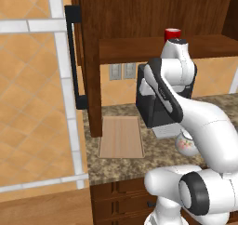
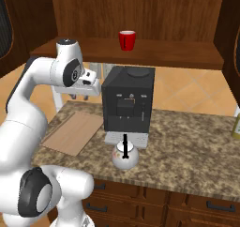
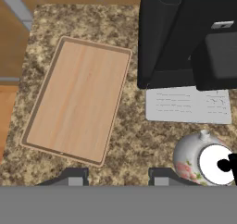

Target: Pick the kettle from the counter and place it on the tray. Then pick the mug from the cabinet and place it on the tray. Then close the cabinet doors.

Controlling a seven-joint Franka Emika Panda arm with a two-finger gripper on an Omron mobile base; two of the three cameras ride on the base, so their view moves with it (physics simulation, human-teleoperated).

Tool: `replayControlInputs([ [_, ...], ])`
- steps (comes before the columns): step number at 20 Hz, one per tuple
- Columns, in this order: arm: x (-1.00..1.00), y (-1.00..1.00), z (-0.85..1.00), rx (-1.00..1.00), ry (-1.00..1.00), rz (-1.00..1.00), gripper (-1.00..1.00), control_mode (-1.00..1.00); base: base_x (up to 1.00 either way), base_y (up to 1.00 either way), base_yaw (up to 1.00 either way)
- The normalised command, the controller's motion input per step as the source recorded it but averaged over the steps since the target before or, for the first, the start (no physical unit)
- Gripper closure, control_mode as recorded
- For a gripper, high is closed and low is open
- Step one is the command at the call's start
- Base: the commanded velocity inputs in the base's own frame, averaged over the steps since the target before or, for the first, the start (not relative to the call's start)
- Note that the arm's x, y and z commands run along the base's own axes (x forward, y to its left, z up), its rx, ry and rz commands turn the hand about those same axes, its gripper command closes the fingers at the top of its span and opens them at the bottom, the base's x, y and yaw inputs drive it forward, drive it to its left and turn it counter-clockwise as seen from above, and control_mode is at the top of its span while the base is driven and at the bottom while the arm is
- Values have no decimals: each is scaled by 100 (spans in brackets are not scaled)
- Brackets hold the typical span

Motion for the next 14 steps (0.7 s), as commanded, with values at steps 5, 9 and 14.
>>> replayControlInputs([
  [5, -24, -11, -9, 0, -4, 2, -100, -100, 0, 0, 0],
  [9, -59, -44, -29, 0, -15, 4, -100, -100, 0, 0, 0],
  [14, -38, -51, -28, -1, -1, -2, -100, -100, 0, 0, 0],
])
